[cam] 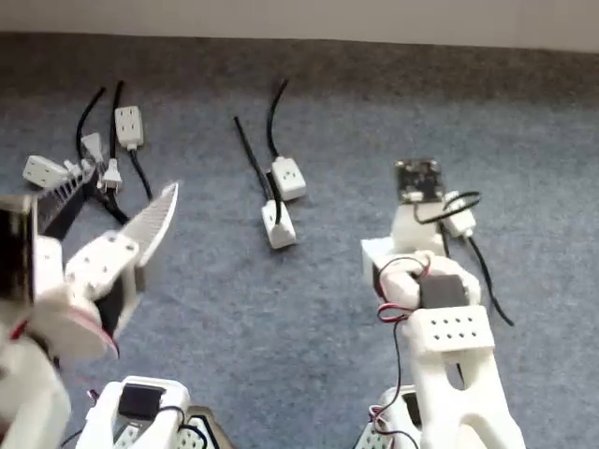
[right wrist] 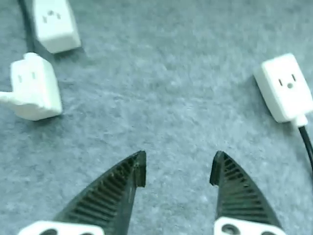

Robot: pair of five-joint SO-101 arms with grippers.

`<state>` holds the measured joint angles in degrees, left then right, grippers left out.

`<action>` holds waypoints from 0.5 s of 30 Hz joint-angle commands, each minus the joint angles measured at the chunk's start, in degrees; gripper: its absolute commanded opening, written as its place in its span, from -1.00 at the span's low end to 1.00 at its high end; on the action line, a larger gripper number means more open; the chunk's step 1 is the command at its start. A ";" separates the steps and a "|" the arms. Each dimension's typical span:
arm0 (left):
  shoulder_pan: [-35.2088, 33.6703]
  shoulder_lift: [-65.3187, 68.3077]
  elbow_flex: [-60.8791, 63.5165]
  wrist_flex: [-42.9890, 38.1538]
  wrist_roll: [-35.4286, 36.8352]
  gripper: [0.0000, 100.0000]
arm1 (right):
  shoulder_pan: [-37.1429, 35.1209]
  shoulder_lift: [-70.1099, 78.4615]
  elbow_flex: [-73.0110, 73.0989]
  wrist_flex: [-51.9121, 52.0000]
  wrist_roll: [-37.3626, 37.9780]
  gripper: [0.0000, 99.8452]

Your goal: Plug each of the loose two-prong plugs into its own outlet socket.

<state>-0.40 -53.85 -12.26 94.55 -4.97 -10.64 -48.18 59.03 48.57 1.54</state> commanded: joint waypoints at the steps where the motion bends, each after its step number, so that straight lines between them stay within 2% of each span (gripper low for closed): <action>1: -0.22 -9.36 18.51 -9.05 1.76 -0.50 | -8.84 -0.22 -4.79 -1.45 0.00 -0.50; 4: -0.22 -17.98 33.54 -16.53 4.84 -0.50 | -14.99 -0.31 -4.35 -5.76 -1.41 -0.38; 8: -0.22 -27.74 50.15 -24.09 8.70 -0.50 | -20.79 0.04 -2.59 -9.54 -2.64 -0.36; 11: -0.22 -33.71 59.47 -27.08 12.66 -0.50 | -25.54 0.04 1.19 -12.70 -2.46 -0.36; 15: -0.22 -39.69 65.98 -29.45 16.00 -0.50 | -29.14 0.04 6.20 -18.86 -2.64 -0.36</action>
<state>-0.40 -90.33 50.33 68.09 9.36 -36.22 -48.09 62.73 35.47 -0.48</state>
